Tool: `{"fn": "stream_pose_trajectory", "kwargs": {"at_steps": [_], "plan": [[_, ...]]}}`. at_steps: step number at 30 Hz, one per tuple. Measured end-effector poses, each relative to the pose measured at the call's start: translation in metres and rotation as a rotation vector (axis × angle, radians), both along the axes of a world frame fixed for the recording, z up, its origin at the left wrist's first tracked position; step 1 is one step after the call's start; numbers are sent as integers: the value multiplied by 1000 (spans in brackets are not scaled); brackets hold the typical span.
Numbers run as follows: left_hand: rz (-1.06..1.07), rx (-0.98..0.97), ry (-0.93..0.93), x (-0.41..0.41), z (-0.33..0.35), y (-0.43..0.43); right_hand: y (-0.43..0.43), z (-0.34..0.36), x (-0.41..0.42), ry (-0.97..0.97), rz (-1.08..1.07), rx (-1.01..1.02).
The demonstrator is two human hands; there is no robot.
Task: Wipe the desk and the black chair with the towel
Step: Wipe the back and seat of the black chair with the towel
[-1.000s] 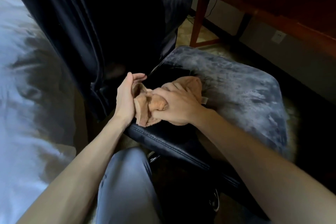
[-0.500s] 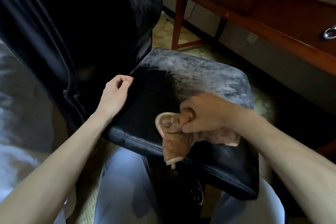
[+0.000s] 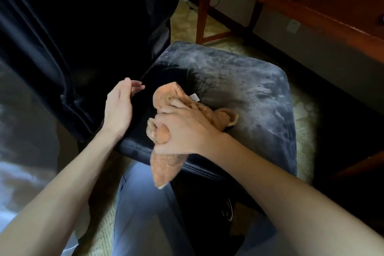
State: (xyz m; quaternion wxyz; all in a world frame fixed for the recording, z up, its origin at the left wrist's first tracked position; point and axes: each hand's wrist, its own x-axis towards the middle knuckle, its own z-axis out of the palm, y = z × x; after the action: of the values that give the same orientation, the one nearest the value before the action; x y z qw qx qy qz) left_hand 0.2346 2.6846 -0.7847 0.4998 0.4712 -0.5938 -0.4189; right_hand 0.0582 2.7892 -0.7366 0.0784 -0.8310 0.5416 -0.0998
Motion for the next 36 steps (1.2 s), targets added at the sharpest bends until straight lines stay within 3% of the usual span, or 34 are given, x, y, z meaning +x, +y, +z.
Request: {"fn": "stream_pose_trajectory", "kwargs": {"at_steps": [3,9,14,20,22,26,28,36], "plan": [[49,-35,-104,0,-1,-3,28,-6,-37,-50,32,-140],[54,-58,-277,1,2,1,101,3,-130,106,-132,-82],[78,-161,-446,-16,7,17,139,-8,-190,-1,-321,-148],[18,-273,-458,-44,9,42,92,23,-112,-236,-124,-392],[33,-272,-380,-40,9,46,68,36,-69,-245,-67,-269],[157,-183,-175,-31,8,44,34,12,-25,67,-95,6],[175,-139,-104,-31,8,43,31,-5,-24,13,-125,189],[143,-112,-355,-33,10,44,84,-12,-85,-104,-196,-30]]}}
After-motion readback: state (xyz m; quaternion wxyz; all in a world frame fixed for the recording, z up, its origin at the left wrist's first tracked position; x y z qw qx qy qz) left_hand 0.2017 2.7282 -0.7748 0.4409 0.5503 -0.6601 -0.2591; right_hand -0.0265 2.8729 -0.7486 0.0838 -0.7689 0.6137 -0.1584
